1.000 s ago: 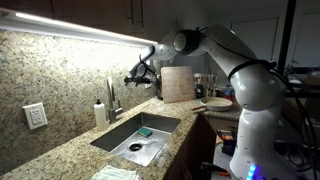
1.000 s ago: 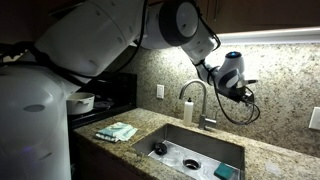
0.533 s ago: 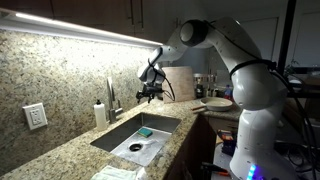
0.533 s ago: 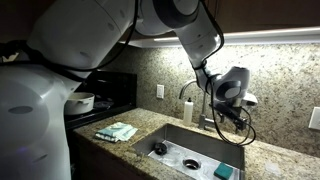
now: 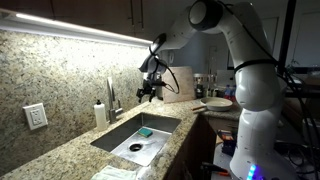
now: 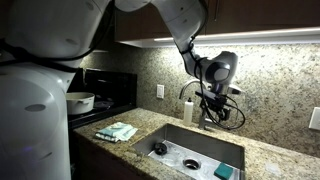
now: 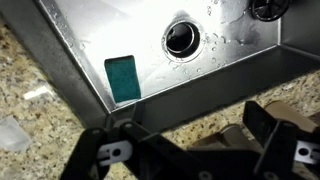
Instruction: Close the faucet and center the spout
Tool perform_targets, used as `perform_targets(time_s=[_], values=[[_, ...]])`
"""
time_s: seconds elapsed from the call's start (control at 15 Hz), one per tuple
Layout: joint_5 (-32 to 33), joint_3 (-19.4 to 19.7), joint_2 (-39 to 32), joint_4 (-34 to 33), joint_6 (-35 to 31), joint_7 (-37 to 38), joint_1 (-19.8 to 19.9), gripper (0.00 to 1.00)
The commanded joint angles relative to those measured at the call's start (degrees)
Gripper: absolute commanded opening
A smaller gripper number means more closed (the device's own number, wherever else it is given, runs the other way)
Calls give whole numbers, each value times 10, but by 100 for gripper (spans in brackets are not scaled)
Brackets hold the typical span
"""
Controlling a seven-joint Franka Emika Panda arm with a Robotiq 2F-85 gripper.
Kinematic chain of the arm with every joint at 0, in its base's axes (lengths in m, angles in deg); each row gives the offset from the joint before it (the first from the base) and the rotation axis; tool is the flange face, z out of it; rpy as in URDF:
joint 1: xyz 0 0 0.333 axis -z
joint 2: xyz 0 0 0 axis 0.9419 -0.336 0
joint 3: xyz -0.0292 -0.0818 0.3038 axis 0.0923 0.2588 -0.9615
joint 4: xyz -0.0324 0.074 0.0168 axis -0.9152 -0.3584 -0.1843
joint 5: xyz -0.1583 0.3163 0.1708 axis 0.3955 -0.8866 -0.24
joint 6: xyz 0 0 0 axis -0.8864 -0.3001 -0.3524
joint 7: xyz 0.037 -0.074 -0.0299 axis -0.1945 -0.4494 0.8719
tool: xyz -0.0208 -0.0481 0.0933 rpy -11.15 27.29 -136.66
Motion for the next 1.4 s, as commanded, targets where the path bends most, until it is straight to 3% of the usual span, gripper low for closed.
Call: perform_targets(time_s=[0.0,0.27,0.47,0.87,1.13,1.33], values=[[-8,22,17,6,3,-7,-24,100],[-2,31,18,14,0,-7,-30,100],[-14,30,-14,37,-63,-49,-32,100],[1,-55,-76,128,-192,-183,-30,100],[64,-81,-63,192,-277,-171,-71,100],[110,-98,-37,234,-304,-165,-90,100]])
